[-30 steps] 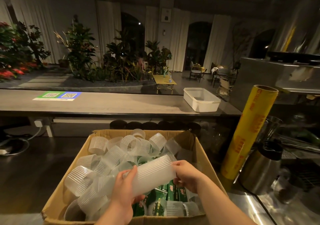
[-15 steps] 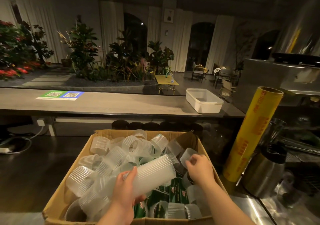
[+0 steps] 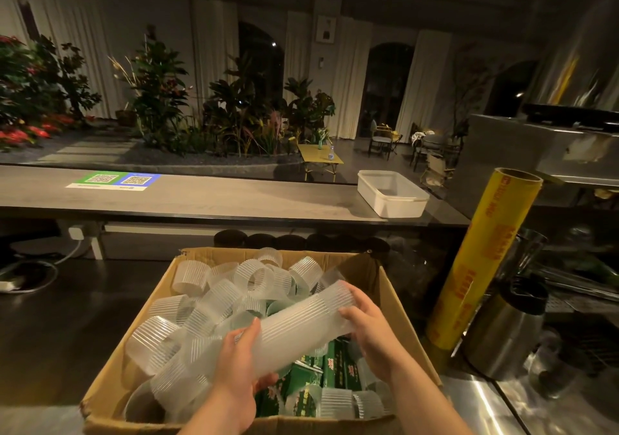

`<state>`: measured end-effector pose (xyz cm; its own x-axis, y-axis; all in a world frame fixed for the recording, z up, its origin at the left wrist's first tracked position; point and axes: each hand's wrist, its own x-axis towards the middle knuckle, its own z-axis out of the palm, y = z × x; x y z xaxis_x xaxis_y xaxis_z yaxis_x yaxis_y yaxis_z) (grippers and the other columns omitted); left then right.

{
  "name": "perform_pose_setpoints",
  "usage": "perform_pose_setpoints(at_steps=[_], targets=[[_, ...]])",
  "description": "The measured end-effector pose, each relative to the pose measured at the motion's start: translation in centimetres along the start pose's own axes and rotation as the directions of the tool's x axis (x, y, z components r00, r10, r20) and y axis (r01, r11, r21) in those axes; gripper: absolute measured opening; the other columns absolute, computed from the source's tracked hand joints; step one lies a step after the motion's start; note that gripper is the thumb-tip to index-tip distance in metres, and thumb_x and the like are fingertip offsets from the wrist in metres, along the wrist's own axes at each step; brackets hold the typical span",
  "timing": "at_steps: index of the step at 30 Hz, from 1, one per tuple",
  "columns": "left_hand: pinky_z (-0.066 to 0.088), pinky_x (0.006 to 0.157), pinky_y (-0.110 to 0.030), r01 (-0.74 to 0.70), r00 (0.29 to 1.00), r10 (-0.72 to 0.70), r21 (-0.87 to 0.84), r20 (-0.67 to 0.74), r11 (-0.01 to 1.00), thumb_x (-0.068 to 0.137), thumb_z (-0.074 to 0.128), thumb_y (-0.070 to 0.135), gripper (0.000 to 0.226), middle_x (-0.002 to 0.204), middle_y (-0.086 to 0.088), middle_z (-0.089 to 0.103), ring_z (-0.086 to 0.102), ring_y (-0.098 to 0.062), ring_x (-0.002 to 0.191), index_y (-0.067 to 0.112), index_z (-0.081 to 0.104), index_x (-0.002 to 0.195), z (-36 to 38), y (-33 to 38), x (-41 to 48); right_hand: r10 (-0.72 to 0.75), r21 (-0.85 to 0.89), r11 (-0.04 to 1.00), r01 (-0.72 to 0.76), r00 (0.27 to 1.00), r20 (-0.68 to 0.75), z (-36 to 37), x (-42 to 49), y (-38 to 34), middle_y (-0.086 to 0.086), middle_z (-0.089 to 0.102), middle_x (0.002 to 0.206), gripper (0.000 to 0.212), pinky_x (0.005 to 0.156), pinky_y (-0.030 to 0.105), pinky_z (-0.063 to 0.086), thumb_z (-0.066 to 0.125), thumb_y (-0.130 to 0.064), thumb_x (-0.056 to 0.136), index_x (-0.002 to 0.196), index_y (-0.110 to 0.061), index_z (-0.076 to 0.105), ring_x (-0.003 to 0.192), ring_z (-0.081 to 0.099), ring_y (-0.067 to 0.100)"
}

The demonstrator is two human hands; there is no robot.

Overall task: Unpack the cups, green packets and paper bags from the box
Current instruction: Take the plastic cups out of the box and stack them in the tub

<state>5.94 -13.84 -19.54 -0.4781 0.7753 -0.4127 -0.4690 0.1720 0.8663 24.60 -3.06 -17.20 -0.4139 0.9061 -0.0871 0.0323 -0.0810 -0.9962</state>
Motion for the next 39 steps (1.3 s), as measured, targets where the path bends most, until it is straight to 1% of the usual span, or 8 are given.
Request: perform_pose_setpoints(at_steps=[5,8,11,14,23,28,34,39], targets=[[0.051,0.058,-0.037,0.029,0.999,-0.029,-0.008,-0.015,1.0,0.098,0.062,0.043,0.035,0.121,-0.018,0.05,0.059,-0.041,0.103,0.015,0.053,0.117,0.0,-0.1,0.2,0.065,-0.062,0.997,-0.053,0.975,0.211,0.6,-0.7,1.0,-0.017,0.055,0.142,0.041,0.11,0.039,0.046,0.048,-0.049,0.104,0.145,-0.043,0.05,0.131,0.051,0.01],[0.052,0.057,-0.037,0.018,1.0,-0.018,-0.006,-0.002,1.0,0.099,0.061,0.041,0.034,0.12,-0.019,0.05,0.06,-0.04,0.098,0.014,0.051,0.117,0.1,-0.1,0.1,0.014,-0.269,0.963,-0.021,0.999,-0.029,-0.7,0.2,0.6,-0.01,0.064,0.13,0.027,0.101,0.035,0.051,0.05,-0.042,0.104,0.126,-0.034,0.063,0.119,0.059,0.009],[0.053,0.057,-0.037,0.021,1.0,-0.021,0.007,-0.006,1.0,0.099,0.06,0.041,0.033,0.121,-0.019,0.05,0.061,-0.041,0.101,0.015,0.051,0.117,0.1,0.0,0.1,0.004,-0.774,0.603,-0.191,0.972,-0.236,-3.2,1.1,2.0,-0.008,0.064,0.12,0.03,0.092,0.031,0.057,0.067,-0.028,0.096,0.125,-0.031,0.061,0.103,0.062,0.009],[0.052,0.056,-0.037,0.019,1.0,-0.019,0.006,-0.007,1.0,0.099,0.061,0.041,0.034,0.121,-0.02,0.05,0.06,-0.042,0.101,0.013,0.051,0.116,0.1,0.0,0.1,0.195,-0.896,0.32,-0.308,0.947,-0.256,-4.3,1.2,4.5,-0.002,0.06,0.125,0.052,0.091,0.035,0.06,0.074,-0.032,0.088,0.136,-0.027,0.054,0.105,0.065,0.017],[0.052,0.056,-0.036,-0.001,1.0,0.001,0.013,0.01,1.0,0.1,0.059,0.039,0.032,0.119,-0.02,0.05,0.06,-0.04,0.097,0.012,0.051,0.115,0.1,0.1,-0.4,0.384,-0.953,0.031,-0.302,0.883,-0.268,-4.3,2.4,5.8,0.005,0.059,0.137,0.064,0.106,0.04,0.051,0.08,-0.026,0.087,0.142,-0.02,0.048,0.126,0.059,0.025],[0.052,0.057,-0.037,0.007,1.0,-0.007,0.02,0.002,1.0,0.1,0.06,0.04,0.031,0.119,-0.019,0.049,0.059,-0.042,0.101,0.014,0.052,0.114,0.1,0.1,-0.3,0.368,-0.97,0.017,-0.241,0.904,-0.218,-4.3,2.6,6.2,0.009,0.05,0.149,0.081,0.11,0.043,0.048,0.078,-0.019,0.087,0.154,-0.02,0.033,0.135,0.053,0.028],[0.052,0.058,-0.037,0.009,1.0,-0.01,0.017,0.01,1.0,0.1,0.06,0.038,0.03,0.119,-0.019,0.049,0.058,-0.04,0.101,0.013,0.051,0.113,-0.1,0.1,-0.5,0.273,-0.987,-0.041,-0.157,0.948,-0.162,-3.9,2.2,5.9,0.005,0.056,0.14,0.058,0.108,0.041,0.048,0.07,-0.02,0.092,0.145,-0.022,0.046,0.128,0.056,0.026],[0.051,0.056,-0.036,0.016,1.0,-0.016,0.01,0.011,1.0,0.1,0.061,0.038,0.029,0.119,-0.018,0.049,0.058,-0.039,0.098,0.015,0.052,0.115,0.0,0.2,-0.4,0.094,-0.926,0.35,-0.141,0.989,-0.114,-4.2,1.7,5.7,-0.004,0.052,0.117,0.009,0.1,0.033,0.052,0.067,-0.023,0.092,0.097,-0.03,0.063,0.108,0.055,0.015]])
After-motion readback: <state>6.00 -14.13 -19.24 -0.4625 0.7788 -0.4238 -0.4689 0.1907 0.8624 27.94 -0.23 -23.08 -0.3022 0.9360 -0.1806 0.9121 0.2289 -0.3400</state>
